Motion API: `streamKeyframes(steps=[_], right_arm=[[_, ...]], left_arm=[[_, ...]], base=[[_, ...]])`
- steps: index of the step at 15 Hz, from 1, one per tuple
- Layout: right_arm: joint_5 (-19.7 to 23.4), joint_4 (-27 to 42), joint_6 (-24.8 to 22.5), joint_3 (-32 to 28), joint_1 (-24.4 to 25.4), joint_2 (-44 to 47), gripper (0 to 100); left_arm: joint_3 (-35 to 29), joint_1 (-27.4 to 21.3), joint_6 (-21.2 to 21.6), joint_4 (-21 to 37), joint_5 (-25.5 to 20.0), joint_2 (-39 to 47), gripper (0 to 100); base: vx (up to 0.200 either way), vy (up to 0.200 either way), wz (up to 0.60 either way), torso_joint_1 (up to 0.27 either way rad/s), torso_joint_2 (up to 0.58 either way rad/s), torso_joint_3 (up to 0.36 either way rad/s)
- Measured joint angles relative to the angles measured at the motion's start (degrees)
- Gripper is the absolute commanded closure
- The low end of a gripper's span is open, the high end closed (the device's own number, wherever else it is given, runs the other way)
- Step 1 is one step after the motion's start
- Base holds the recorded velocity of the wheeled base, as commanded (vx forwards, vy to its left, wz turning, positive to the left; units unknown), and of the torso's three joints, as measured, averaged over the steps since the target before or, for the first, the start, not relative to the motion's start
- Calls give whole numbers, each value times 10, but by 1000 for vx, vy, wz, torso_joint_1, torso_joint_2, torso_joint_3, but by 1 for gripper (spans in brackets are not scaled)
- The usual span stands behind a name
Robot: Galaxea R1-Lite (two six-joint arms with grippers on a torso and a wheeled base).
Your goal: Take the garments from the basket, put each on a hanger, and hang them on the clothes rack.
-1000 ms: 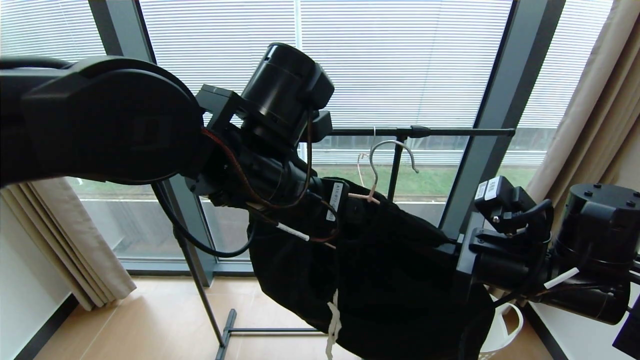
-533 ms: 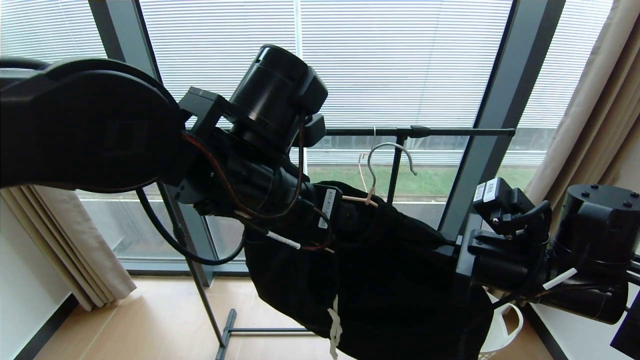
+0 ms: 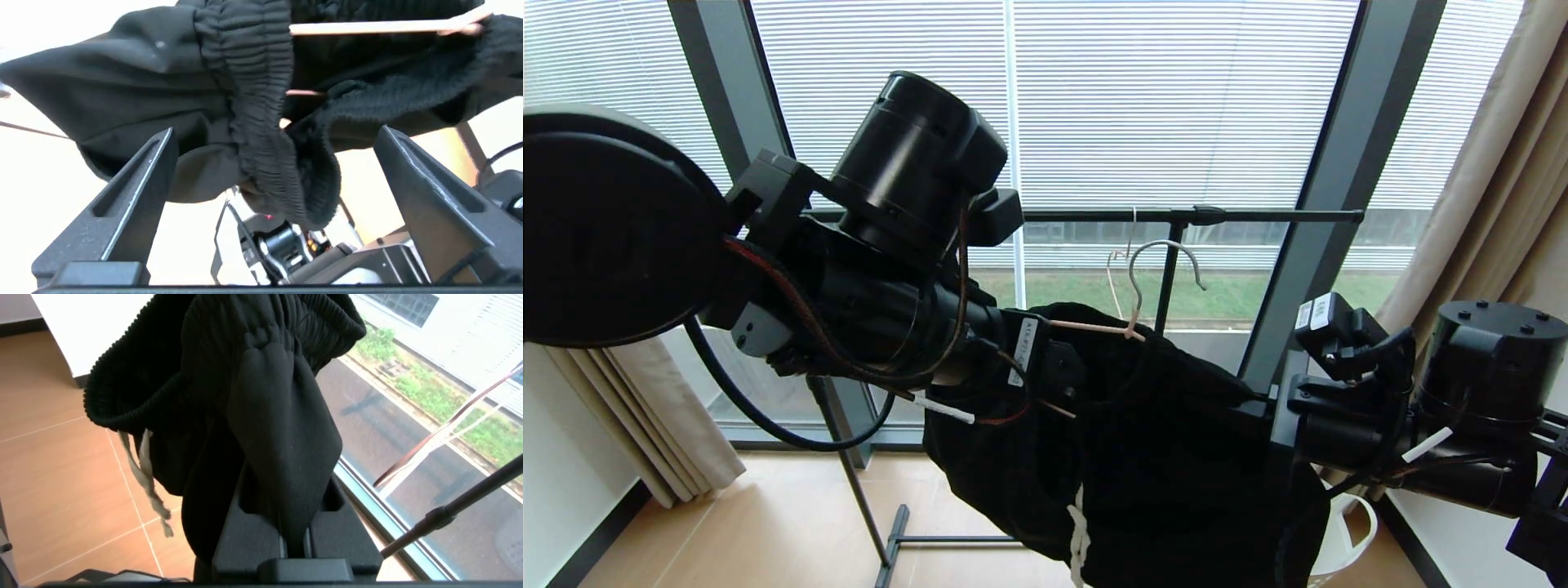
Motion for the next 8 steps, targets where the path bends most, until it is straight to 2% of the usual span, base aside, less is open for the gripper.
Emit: streamKeyframes(steps=[3,6,8], right_arm=[[26,0,0,-1,-16,7,100],[36,0,0,0,-24,9,100],[59,0,-2,3,-31,10,100]], left_arm=[[63,15,28,-52,-18,-30,0],[96,36,54,-77,-65,-61,0],[109,58,106,-79,-102,-84,0]], base=[[0,0,0,0,0,0],[0,0,0,0,0,0],[0,0,0,0,0,0]])
